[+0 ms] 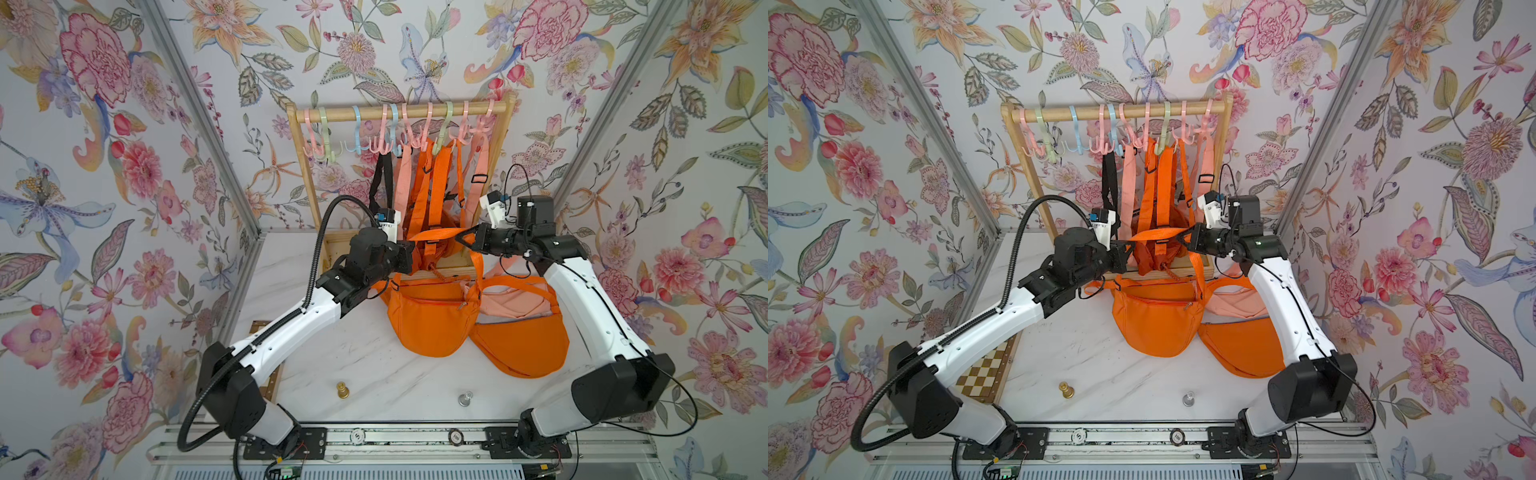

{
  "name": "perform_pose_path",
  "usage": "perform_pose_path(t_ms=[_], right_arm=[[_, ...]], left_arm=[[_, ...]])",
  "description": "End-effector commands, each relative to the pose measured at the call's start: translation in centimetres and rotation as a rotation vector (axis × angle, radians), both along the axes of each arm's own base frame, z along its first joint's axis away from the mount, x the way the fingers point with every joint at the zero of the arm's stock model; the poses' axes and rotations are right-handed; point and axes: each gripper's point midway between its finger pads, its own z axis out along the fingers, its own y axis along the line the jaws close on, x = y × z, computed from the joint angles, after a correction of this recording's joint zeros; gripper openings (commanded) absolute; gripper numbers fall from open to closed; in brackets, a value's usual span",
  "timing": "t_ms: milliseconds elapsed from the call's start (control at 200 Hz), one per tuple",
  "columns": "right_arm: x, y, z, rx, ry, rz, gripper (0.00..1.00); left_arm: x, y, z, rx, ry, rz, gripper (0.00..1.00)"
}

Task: Take the bag off the hook
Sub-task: Place the bag inside the bag.

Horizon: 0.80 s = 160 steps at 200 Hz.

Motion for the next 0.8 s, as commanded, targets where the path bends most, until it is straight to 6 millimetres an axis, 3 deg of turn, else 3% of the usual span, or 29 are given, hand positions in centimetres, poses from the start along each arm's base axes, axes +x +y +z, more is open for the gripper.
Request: perform_pose_path(t_ms=[0, 90, 275, 395, 641, 796], right_arm=[[5.3, -6.8, -6.2, -0.178, 0.061, -0.280, 0.00], [5.8, -6.3, -9.0, -0.230, 0.096, -0.264, 0.00], [5.4, -6.2, -12.4, -0.336, 0.122, -0.251, 0.00], [4.1, -6.1, -14.3, -0.383, 0.148, -0.232, 0.00], [1.4, -5.6, -16.1, -0.483, 0.152, -0.208, 0.00], [1.3, -5.8, -17.2, -0.510, 0.172, -0.211, 0.00]], left_arm=[[5.3, 5.4, -5.6, 0.115, 0.088, 0.235, 0.01], [6.6, 4.6, -7.8, 0.140, 0.112, 0.221, 0.01], [7.3, 4.0, -11.0, 0.176, 0.159, 0.210, 0.01], [6.1, 4.5, -12.6, 0.177, 0.196, 0.208, 0.01], [2.8, 7.0, -14.6, 0.186, 0.247, 0.240, 0.01], [2.5, 7.4, -15.4, 0.204, 0.249, 0.245, 0.05]])
